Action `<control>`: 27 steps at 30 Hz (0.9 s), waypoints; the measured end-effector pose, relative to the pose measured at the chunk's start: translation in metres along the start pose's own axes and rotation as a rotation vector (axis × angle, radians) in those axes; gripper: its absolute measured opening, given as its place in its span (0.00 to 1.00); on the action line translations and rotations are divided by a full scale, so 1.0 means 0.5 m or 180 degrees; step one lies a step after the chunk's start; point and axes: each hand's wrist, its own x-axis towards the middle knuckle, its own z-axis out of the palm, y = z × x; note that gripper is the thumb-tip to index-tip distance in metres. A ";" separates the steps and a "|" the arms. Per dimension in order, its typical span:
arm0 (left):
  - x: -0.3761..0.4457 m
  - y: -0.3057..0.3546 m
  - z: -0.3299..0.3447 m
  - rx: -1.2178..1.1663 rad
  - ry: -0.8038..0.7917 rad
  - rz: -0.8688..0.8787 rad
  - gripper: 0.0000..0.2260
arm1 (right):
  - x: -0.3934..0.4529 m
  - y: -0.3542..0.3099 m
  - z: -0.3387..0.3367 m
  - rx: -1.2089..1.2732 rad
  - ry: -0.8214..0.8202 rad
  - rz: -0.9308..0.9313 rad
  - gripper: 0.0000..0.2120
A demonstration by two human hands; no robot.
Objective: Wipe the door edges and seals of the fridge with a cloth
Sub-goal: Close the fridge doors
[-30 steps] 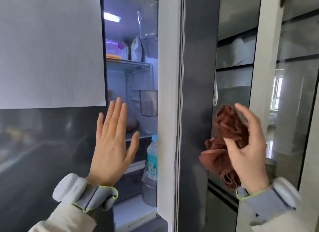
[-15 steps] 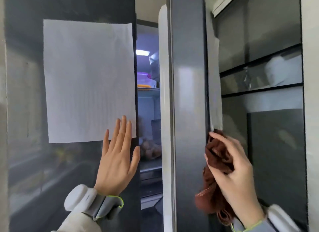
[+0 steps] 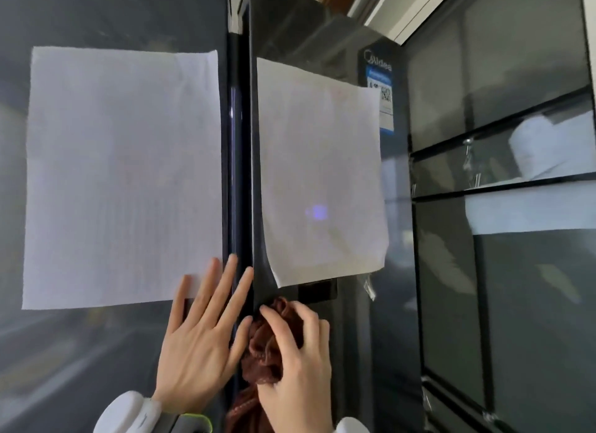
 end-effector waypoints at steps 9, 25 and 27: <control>0.002 -0.005 0.016 0.0416 0.0027 0.0171 0.23 | 0.000 0.001 0.020 -0.0201 0.0249 -0.0230 0.21; 0.006 -0.020 0.069 0.0465 0.0106 0.0122 0.23 | 0.006 0.017 0.107 -0.0379 0.0441 -0.0078 0.23; 0.004 -0.020 0.074 0.0528 0.0119 0.0138 0.24 | 0.001 0.012 0.109 -0.0532 0.0409 -0.0082 0.23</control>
